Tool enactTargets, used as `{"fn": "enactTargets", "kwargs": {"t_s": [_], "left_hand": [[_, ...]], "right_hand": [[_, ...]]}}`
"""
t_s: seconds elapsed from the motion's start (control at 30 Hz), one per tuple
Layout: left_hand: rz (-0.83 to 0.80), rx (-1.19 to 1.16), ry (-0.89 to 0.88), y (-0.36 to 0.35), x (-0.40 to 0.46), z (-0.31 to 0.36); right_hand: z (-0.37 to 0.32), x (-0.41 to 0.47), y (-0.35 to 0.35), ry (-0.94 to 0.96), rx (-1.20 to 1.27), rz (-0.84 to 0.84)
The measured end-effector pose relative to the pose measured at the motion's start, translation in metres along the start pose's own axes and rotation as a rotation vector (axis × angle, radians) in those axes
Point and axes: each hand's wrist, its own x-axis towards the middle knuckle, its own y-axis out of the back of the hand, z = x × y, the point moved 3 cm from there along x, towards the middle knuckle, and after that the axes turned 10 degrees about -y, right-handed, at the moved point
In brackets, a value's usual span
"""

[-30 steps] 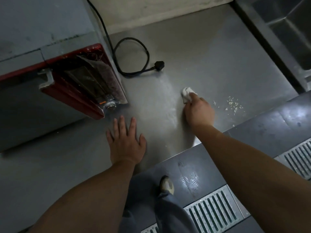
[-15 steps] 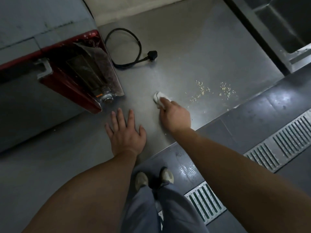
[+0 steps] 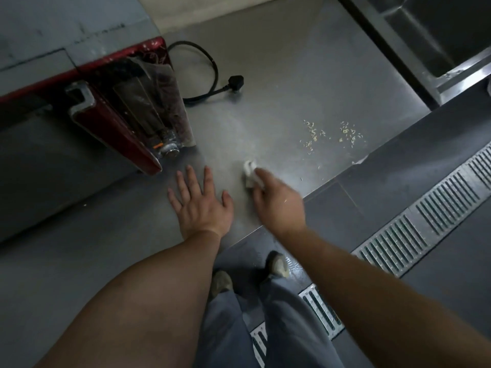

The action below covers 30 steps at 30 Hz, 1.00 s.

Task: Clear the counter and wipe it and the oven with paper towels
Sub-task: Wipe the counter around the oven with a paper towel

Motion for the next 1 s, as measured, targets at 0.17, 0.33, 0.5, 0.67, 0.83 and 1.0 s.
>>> {"fn": "enactTargets", "kwargs": {"t_s": [0.17, 0.33, 0.5, 0.67, 0.83, 1.0], "left_hand": [[-0.006, 0.002, 0.002, 0.000, 0.000, 0.000], [0.015, 0.020, 0.001, -0.001, -0.001, 0.000], [-0.002, 0.050, 0.023, 0.002, 0.001, 0.004], [-0.069, 0.145, 0.081, 0.003, 0.003, 0.010], [-0.129, 0.215, 0.185, 0.008, 0.007, 0.028], [-0.044, 0.055, 0.362, 0.013, 0.032, 0.082]], "right_hand": [[0.002, -0.044, -0.023, 0.003, -0.058, -0.023], [0.041, 0.010, -0.006, 0.052, -0.198, 0.070], [0.083, 0.094, 0.023, -0.104, -0.194, -0.008], [0.071, 0.114, 0.031, -0.018, -0.092, -0.047], [0.055, 0.093, 0.013, 0.107, -0.065, -0.208], [0.077, 0.135, 0.018, 0.179, -0.192, -0.245]]}}
